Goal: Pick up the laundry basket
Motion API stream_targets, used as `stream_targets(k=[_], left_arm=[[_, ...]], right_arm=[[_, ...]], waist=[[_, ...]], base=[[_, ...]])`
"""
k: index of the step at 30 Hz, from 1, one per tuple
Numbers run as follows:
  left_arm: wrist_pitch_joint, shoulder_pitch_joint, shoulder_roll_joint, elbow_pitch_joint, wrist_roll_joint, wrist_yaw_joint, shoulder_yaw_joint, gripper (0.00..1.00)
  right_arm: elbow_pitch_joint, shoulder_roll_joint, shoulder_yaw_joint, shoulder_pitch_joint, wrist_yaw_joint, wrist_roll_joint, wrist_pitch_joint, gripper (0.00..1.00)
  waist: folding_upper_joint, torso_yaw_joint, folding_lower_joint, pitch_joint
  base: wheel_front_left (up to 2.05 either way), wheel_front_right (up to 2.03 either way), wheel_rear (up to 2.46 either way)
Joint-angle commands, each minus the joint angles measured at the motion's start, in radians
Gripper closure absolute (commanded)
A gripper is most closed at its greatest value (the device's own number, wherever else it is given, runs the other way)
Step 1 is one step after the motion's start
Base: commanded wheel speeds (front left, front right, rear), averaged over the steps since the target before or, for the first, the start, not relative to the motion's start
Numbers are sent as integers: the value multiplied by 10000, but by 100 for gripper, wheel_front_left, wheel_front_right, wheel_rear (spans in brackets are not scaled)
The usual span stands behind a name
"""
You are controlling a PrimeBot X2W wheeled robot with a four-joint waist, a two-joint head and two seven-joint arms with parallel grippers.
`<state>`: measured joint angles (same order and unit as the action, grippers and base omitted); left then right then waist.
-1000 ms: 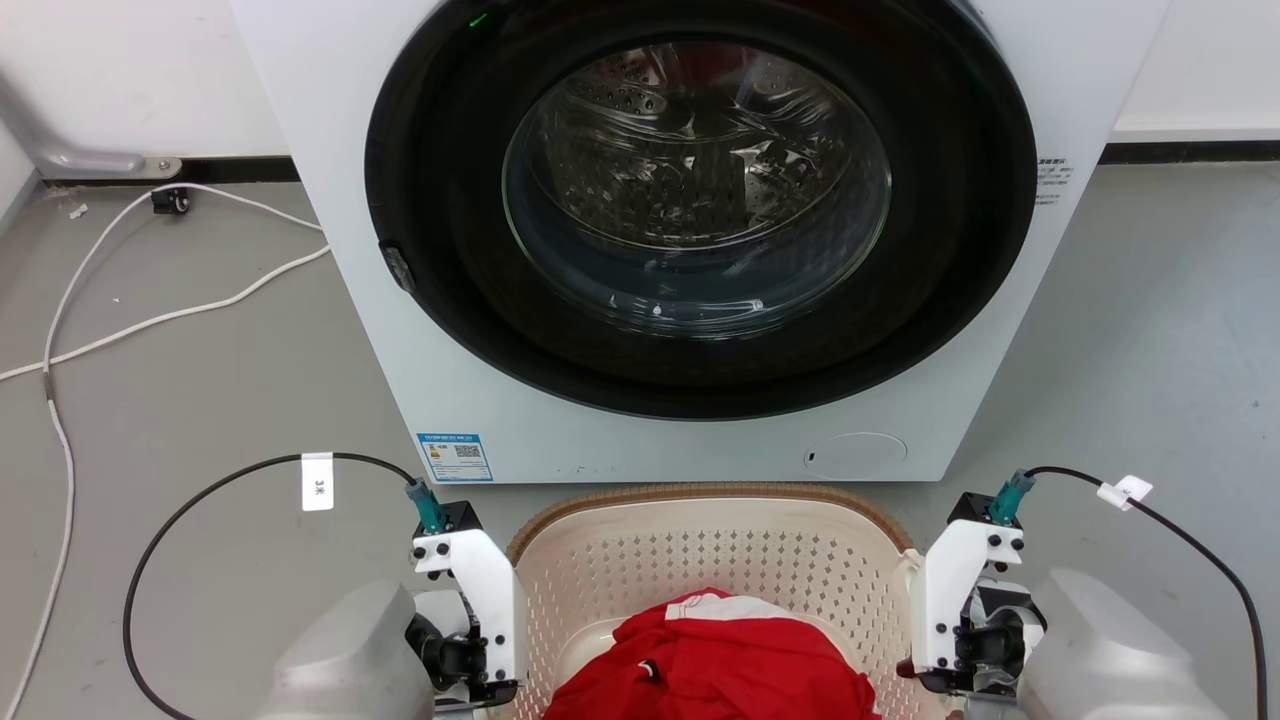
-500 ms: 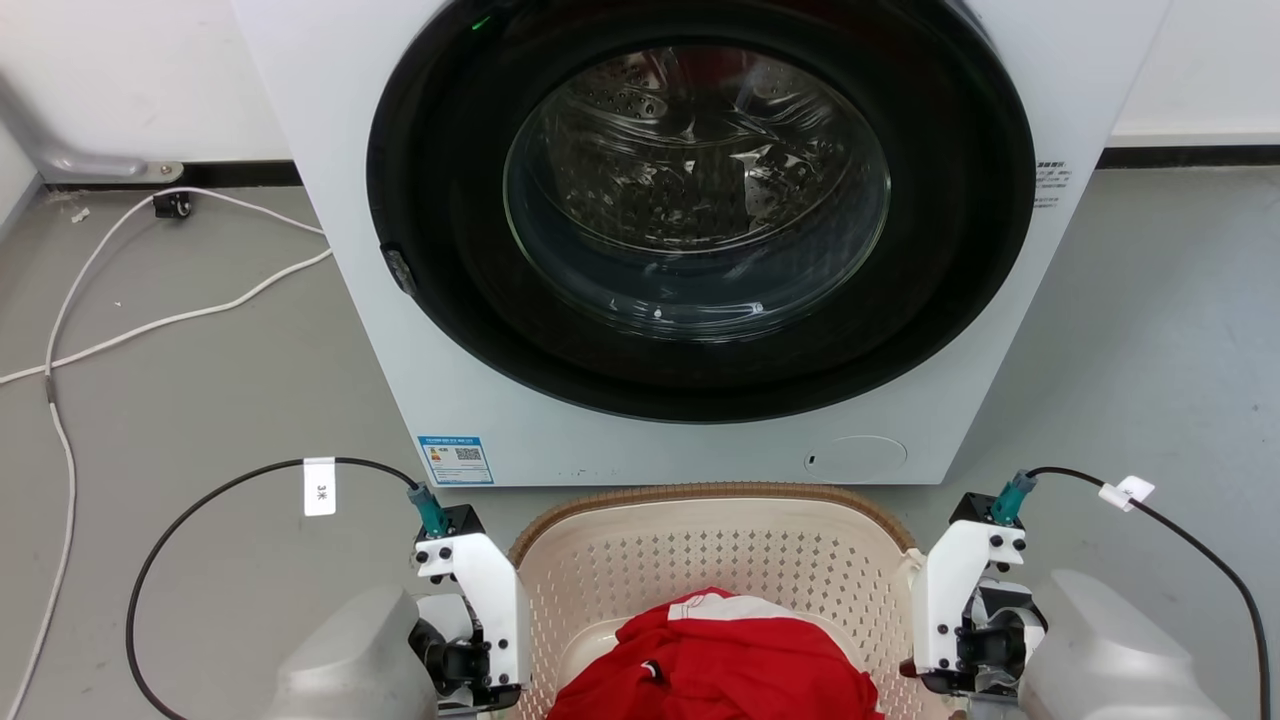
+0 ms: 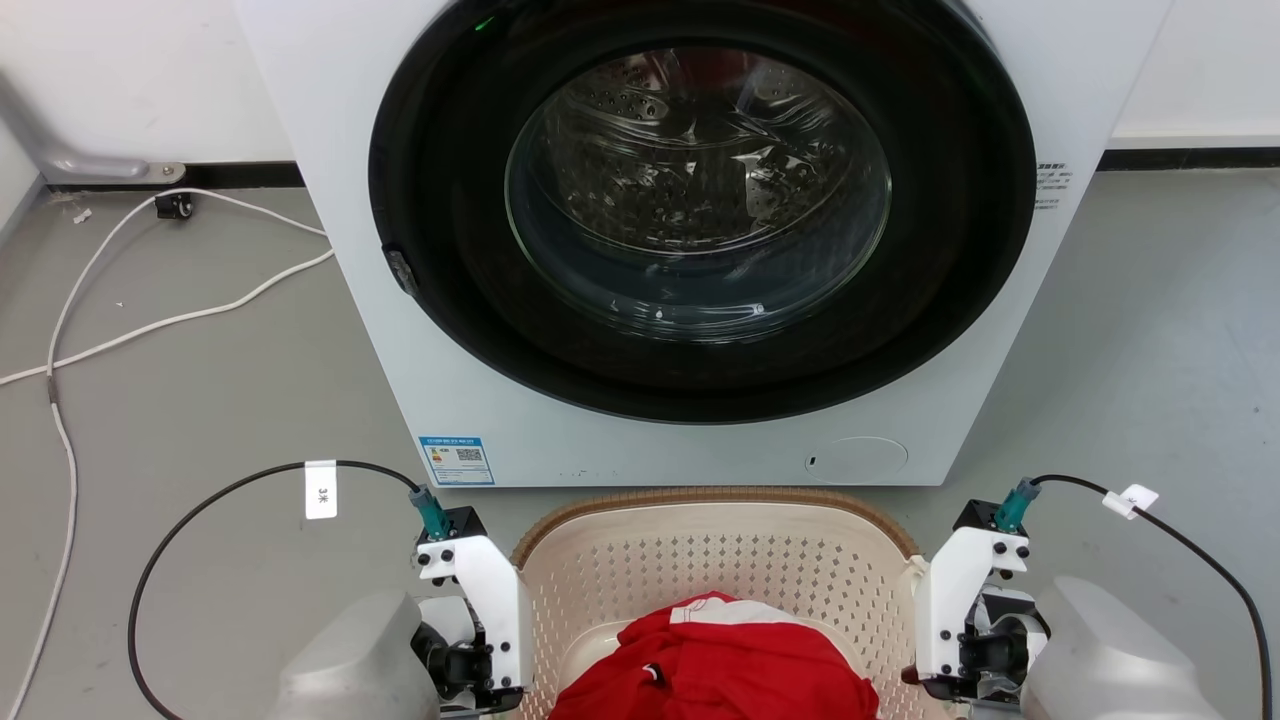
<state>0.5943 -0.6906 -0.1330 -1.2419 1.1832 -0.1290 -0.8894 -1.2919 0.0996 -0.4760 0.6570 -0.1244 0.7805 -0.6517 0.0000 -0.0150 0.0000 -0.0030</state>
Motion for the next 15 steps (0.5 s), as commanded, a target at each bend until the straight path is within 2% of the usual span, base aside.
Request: stream_targets(k=[1,15], left_arm=[[-104,54,17,47,46,-27,-2,100],[-259,-8,37,23,114,-28,-104,100]], right_arm=[[45,-76,72,-48,-116,38,-50,100],[43,-124,271,-49,-116,-149,92,100]], waist=[[0,2,0,6],[0,-15,0,11]], base=[[0,0,0],[0,0,0]])
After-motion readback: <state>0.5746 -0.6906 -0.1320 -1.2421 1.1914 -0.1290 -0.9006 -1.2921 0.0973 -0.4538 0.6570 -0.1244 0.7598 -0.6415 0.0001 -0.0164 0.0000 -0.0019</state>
